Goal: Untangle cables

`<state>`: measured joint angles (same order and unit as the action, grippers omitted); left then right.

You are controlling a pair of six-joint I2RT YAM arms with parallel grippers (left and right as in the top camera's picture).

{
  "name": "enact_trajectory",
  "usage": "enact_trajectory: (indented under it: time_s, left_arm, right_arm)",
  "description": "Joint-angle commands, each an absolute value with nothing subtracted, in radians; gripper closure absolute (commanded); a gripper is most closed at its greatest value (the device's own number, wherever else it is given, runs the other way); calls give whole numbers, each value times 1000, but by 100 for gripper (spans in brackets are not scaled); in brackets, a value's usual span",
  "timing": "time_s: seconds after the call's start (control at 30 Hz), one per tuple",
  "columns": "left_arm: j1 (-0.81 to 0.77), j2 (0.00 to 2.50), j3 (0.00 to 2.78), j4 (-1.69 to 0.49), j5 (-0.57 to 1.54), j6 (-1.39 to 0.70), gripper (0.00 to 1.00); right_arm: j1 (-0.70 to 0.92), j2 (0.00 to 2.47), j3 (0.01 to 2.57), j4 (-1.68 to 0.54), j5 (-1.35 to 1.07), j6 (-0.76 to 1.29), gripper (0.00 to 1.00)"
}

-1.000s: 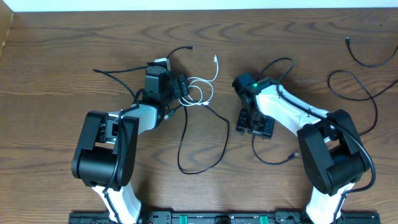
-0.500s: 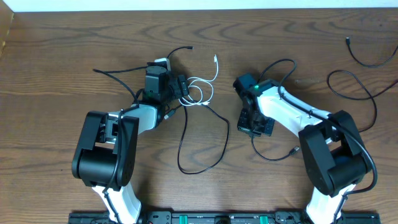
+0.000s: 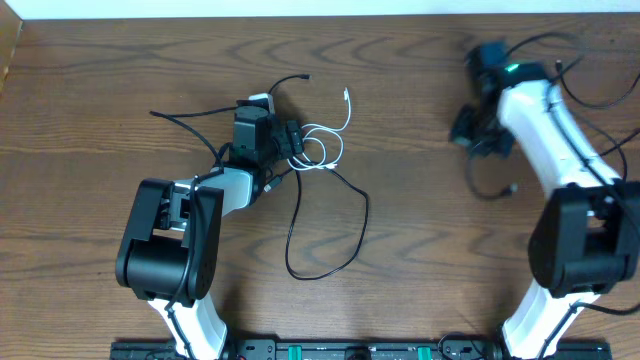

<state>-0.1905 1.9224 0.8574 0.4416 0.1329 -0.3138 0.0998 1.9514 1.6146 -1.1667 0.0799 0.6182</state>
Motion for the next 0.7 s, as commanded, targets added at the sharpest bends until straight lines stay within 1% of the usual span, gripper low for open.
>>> enact_trajectory:
  time_s: [0.0, 0.23, 0.67]
  left_arm:
    - [-187, 1926, 855, 423, 149, -312, 11]
    - [-187, 1926, 855, 423, 149, -312, 10]
    - [-187, 1926, 855, 423, 149, -312, 11]
  right_arm:
    - [-14, 1928, 1766, -1201, 204, 523, 99]
    - [-213, 1928, 1922, -1172, 257, 491, 99]
    - [-576, 1931, 1928, -950, 260, 489, 99]
